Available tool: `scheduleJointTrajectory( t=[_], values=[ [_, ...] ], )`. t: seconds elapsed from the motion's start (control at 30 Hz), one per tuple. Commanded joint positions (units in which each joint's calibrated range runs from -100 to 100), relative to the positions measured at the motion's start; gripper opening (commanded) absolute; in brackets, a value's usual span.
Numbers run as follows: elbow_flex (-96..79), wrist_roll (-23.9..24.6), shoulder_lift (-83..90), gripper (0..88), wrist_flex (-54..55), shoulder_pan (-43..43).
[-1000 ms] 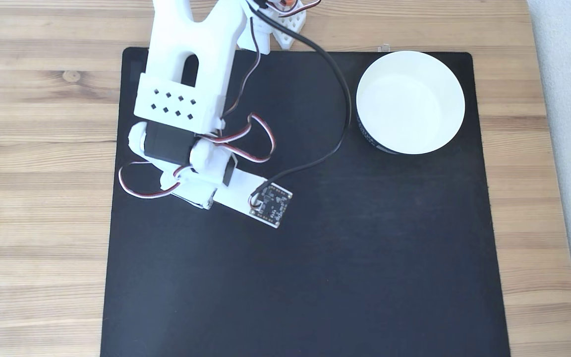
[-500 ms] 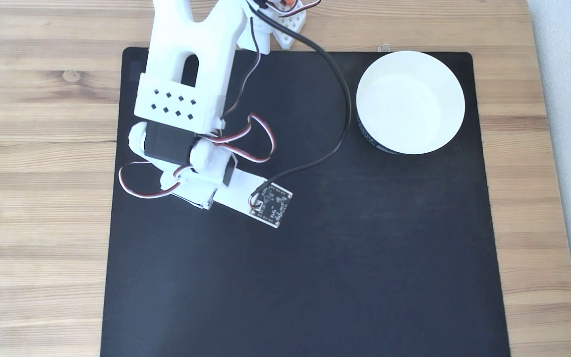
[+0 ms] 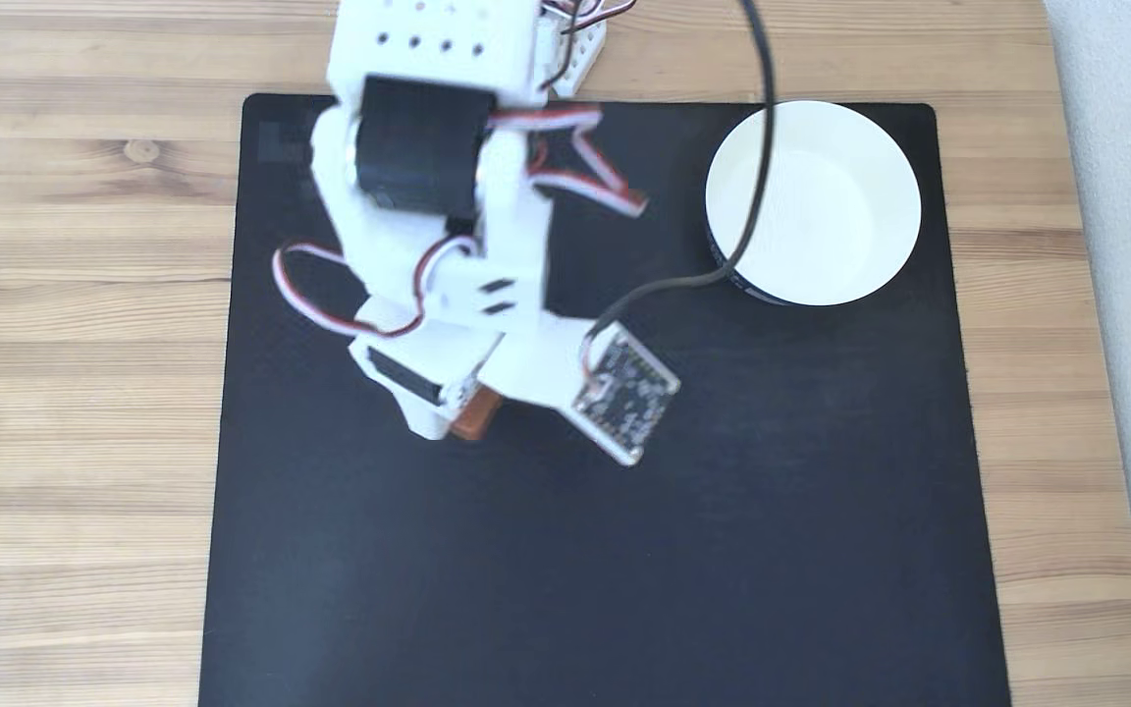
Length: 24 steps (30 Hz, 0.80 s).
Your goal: Pick up the toy and place it on the plate
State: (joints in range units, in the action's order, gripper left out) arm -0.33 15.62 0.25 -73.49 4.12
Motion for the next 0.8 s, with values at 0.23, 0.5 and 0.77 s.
scheduleJointTrajectory(
  t=[0.23, 0.5, 0.77],
  values=[
    [1.3, 9.8, 16.0, 2.6, 4.9, -21.4],
    [-3.7, 13.9, 19.9, 2.6, 6.2, -40.5],
    [-35.6, 20.3, 34.3, 2.6, 22.5, -49.8]
  ],
)
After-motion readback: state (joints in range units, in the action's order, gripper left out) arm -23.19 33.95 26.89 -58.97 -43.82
